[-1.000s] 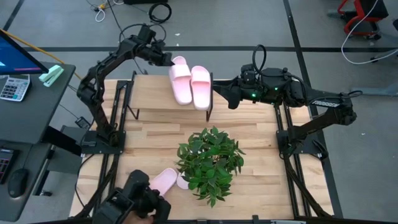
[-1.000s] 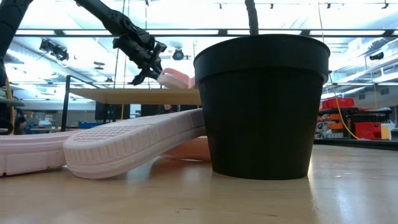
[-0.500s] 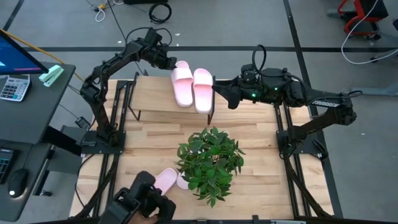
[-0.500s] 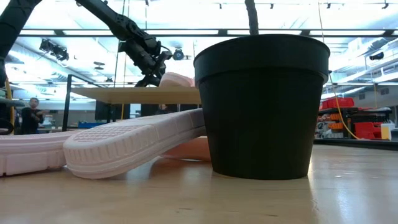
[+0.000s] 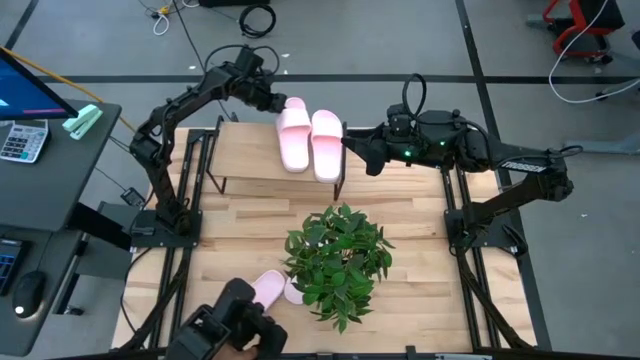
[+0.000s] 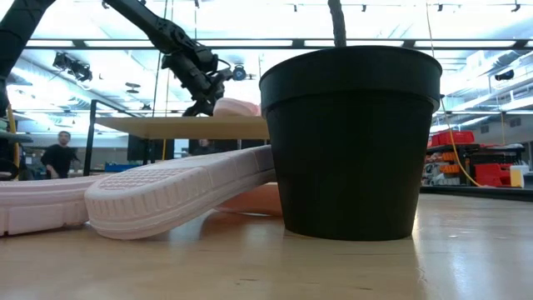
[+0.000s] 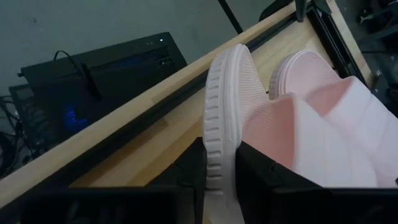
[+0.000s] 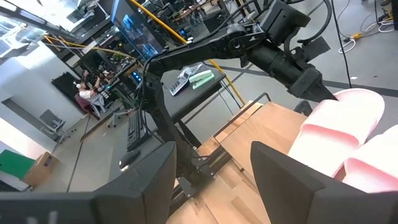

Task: Pick and place slides into the shelf
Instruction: Put the pink slide on the shelf

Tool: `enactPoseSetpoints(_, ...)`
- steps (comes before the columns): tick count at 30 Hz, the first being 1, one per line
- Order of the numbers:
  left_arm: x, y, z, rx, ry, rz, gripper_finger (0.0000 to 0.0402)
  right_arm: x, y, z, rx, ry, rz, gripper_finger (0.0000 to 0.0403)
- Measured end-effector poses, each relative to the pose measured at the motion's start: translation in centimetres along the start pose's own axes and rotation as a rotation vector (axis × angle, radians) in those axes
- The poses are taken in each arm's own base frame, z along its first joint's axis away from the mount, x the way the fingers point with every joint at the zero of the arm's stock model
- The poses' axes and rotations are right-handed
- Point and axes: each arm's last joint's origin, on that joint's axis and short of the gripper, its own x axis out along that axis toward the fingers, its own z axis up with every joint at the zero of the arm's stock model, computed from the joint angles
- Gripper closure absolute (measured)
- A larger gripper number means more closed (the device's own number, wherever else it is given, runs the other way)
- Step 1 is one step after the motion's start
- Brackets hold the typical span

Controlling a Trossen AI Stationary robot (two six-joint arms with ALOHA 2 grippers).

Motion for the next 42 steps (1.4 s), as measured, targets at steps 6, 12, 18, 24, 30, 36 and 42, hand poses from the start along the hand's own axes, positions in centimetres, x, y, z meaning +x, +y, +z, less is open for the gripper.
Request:
enactPoseSetpoints(6, 0.3, -0.5, 0.1, 0.024, -0.019, -0.004, 0.0310, 0.0, 0.0, 0.0, 0.001, 0.000, 0.000, 0.0190)
enactPoseSetpoints(12, 0.5, -1.0, 0.0, 0.037, -0.022, 0.029, 0.0293, 0.0, 0.0, 0.0, 0.001, 0.000, 0.000, 0.0190)
enactPoseSetpoints(18, 0.7, -1.3, 0.0, 0.045, -0.020, 0.033, 0.0266, 0.0, 0.0, 0.0, 0.001, 0.000, 0.000, 0.0190)
enactPoseSetpoints(24, 0.8, -1.4, -0.1, 0.054, -0.017, 0.031, 0.0227, 0.0, -0.1, 0.0, 0.001, 0.002, -0.005, 0.0190)
enactPoseSetpoints(30, 0.8, -1.3, -0.1, 0.060, -0.024, 0.083, 0.0193, 0.0, -0.1, 0.0, 0.001, 0.002, -0.005, 0.0190)
enactPoseSetpoints(36, 0.7, -1.2, -0.1, 0.061, -0.030, 0.112, 0.0185, 0.1, -0.2, 0.1, 0.002, -0.002, -0.010, 0.0190)
enactPoseSetpoints(42, 0.8, -1.2, -0.1, 0.043, -0.033, 0.114, 0.0184, 0.1, -0.5, 0.3, 0.005, -0.010, -0.020, 0.0190)
